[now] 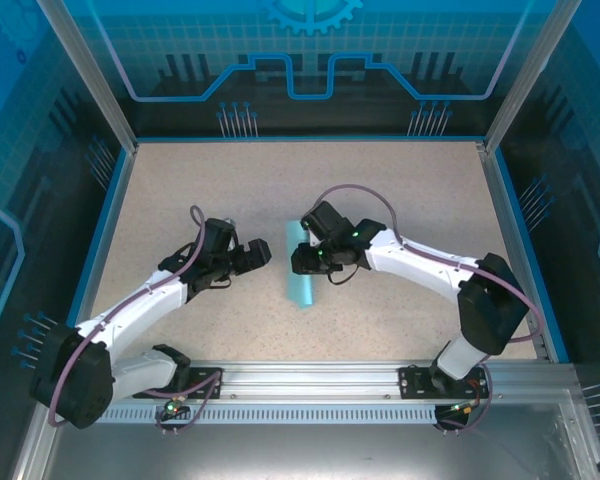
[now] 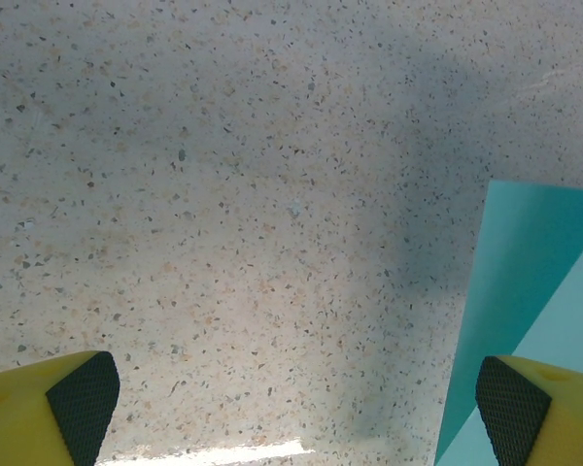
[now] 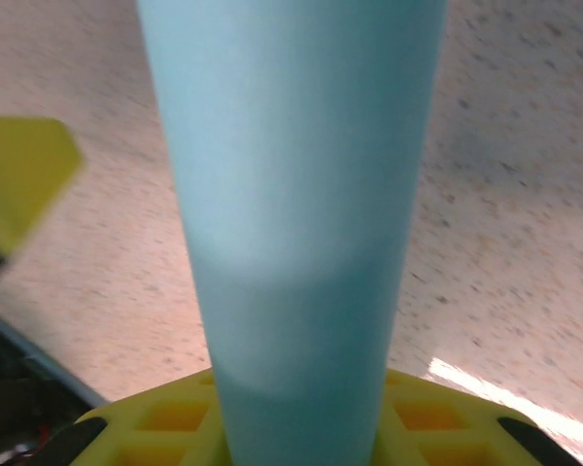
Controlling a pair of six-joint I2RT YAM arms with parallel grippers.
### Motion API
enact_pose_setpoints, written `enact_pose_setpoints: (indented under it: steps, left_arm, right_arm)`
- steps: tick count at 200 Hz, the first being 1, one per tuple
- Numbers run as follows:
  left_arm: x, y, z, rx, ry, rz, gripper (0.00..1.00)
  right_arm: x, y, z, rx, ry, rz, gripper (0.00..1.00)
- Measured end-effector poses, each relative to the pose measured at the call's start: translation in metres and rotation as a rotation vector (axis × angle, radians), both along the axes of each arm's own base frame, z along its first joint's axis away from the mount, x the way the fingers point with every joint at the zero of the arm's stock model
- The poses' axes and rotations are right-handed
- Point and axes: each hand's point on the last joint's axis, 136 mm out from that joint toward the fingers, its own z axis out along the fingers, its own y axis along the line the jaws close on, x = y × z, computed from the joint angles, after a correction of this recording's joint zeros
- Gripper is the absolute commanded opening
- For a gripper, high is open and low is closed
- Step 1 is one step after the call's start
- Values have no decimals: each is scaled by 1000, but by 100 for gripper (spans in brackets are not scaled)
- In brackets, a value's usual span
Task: Fold a paper plane with a square sheet of paper (pick it up from the middle)
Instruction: Fold the square sheet of paper in half at the center of the table.
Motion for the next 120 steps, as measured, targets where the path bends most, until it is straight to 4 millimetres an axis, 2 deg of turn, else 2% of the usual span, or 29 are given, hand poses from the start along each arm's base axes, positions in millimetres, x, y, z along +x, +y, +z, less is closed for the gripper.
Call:
enact_pose_setpoints:
  steps: [31,66,89,120]
  left_arm:
    - [-1,-2,0,-8,4,-8,99]
    - [-2,-4,-1,-17,10,-17,98]
    - [-2,-5,-2,-22,18,-22,99]
    - [-3,-8,-6,-27,33,-30,98]
  right_arm:
    - [10,11,1,118,24,-31,31]
    - [12,20,-26,180,100,-47,32]
    - [10,17,-44,180,142,-59,32]
    - [9,7,-55,177,162,-79,34]
